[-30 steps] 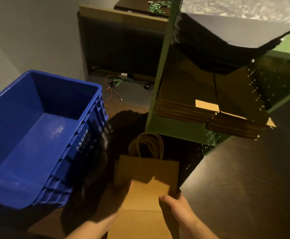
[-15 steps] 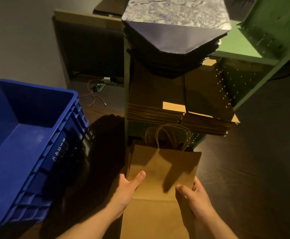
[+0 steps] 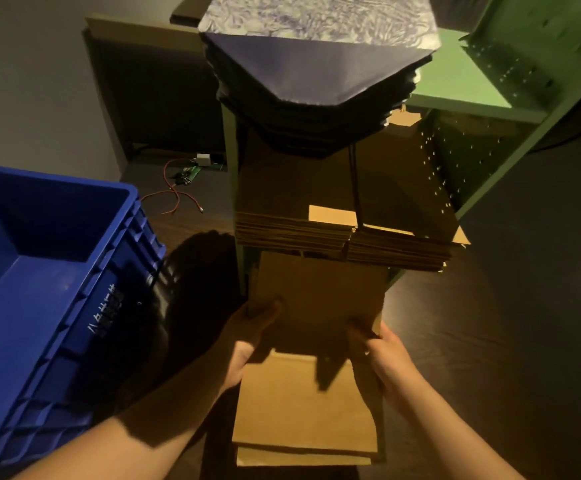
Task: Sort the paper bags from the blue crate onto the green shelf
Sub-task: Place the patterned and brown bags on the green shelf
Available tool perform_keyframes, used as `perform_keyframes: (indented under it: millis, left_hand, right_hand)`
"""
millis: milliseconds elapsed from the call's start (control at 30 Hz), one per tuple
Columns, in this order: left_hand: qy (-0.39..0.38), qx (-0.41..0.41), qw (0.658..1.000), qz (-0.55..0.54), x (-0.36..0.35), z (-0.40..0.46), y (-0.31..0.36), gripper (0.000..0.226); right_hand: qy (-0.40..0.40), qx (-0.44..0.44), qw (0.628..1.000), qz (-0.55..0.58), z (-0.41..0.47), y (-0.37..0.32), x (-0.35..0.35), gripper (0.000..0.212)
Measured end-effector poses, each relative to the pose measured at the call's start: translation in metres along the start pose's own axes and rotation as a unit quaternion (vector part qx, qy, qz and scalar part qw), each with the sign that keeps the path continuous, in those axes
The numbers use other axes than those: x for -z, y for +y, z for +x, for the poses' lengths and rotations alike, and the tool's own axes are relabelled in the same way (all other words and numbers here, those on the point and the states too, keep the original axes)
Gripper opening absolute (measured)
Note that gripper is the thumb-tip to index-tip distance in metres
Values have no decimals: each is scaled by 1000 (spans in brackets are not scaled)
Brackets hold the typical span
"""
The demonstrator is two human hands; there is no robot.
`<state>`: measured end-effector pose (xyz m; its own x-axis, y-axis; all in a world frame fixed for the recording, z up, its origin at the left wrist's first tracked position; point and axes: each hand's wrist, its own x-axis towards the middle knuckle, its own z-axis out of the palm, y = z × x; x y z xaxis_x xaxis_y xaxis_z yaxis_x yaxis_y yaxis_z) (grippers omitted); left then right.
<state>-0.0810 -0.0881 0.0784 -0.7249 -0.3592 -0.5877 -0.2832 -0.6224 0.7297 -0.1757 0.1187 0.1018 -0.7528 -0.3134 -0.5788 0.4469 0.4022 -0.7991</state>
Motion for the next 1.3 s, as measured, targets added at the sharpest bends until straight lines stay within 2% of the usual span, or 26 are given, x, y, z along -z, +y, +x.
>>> perform_keyframes:
  millis: [33, 133, 233, 333, 467, 567, 600, 767, 900, 1000, 1067, 1100, 1133, 1167, 1233, 1300]
  left_hand:
    - [3, 12, 1000, -14, 3, 1, -3, 70]
    - [-3, 45, 997, -65, 7, -5, -8, 46]
    - [9, 34, 997, -71, 7, -6, -9, 31]
    - [5, 11, 998, -63, 3, -4, 2, 44]
    - [-7, -14, 1000, 11, -8, -1, 27, 33]
    - [-2, 2, 999, 54, -12, 3, 37, 51]
    - [2, 6, 998, 68, -12, 3, 37, 49]
    - [-32, 30, 994, 96, 8, 3, 22, 5]
    - [-26, 45, 993, 103, 23, -1, 9, 12]
    - [-47, 55, 990, 122, 30, 2, 7, 47]
    - [-55, 36, 991, 113, 31, 5, 9, 33]
    - [-53, 32, 992, 106, 30, 7, 12, 29]
    - [-47, 32, 993, 103, 28, 7, 16, 31]
    - [-45, 34, 993, 102, 27, 8, 18, 38]
    - [-35, 38, 993, 103, 25, 13, 19, 52]
    - [-8, 43, 993, 108, 23, 17, 20, 54]
  right_hand:
    - [7, -11, 1000, -6, 2, 1, -1, 17]
    - [11, -25, 999, -37, 3, 4, -3, 19]
    - [20, -4, 1000, -13, 2, 1, -3, 16]
    - [23, 16, 999, 39, 7, -6, -1, 15]
    - [32, 32, 993, 108, 19, -17, 4, 31]
    - [34, 34, 989, 141, 27, -26, 7, 33]
    - [38, 32, 987, 150, 29, -28, 8, 32]
    - [59, 25, 983, 173, 37, -41, 4, 26]
    - [79, 48, 979, 181, 49, -48, -1, 34]
    - [68, 63, 982, 167, 54, -52, -5, 45]
    - [44, 67, 983, 168, 57, -55, -4, 52]
    - [25, 62, 984, 167, 57, -56, -3, 62]
    - [9, 57, 985, 165, 58, -56, -2, 69]
    - [-4, 53, 986, 161, 58, -56, -1, 65]
    - [-17, 28, 989, 144, 54, -51, 1, 44]
    - [-24, 4, 992, 122, 45, -39, 4, 33]
